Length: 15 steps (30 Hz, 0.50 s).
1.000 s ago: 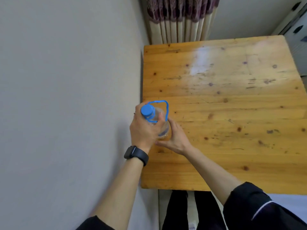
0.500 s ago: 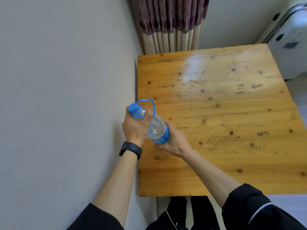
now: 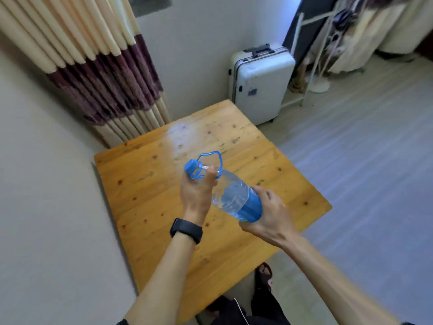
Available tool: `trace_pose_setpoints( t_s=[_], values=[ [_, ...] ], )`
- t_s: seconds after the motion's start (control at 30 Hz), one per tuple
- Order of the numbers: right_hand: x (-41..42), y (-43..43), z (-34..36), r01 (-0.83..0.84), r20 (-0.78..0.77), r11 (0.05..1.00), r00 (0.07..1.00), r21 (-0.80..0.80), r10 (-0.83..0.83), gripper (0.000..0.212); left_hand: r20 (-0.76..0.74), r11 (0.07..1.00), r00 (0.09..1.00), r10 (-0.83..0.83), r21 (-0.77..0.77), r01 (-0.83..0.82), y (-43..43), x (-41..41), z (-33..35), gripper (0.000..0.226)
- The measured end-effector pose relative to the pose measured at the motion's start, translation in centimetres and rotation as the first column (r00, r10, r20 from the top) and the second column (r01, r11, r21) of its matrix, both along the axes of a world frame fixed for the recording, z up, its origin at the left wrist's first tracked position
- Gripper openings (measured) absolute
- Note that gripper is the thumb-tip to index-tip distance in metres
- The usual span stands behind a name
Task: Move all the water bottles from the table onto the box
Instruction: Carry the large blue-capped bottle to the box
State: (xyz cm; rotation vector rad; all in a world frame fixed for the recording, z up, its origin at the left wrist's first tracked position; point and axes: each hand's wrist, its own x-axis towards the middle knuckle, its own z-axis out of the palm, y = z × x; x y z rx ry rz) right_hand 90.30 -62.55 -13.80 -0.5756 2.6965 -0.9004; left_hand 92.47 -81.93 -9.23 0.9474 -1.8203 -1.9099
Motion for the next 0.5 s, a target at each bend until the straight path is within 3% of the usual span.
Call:
trace_pose_setpoints(
  t_s=[0.17,0.33,0.5],
  values=[
    [-2.7,9.1,4.8,0.203,-0.07,0.977,0.976,-0.06,-0.207,0.087,-0.08,0.975,0.972,-0.223,-0.029,0.221,8.8,-6.3,4.6,0.027],
    [-6.0,18.1,6.0,0.328,-0.09,0.937,0.936,-0.118,-0.339,0.082,-0.059,0.931,0.931,-0.361,-0.084,0.356,18.5,-12.5,6.3,0.042],
    [-10.8,27.9,5.3,0.334,-0.034,0.941,0.941,-0.053,-0.336,0.078,-0.063,0.913,0.911,-0.407,-0.011,0.407,28.5,-17.7,6.0,0.051]
  ],
)
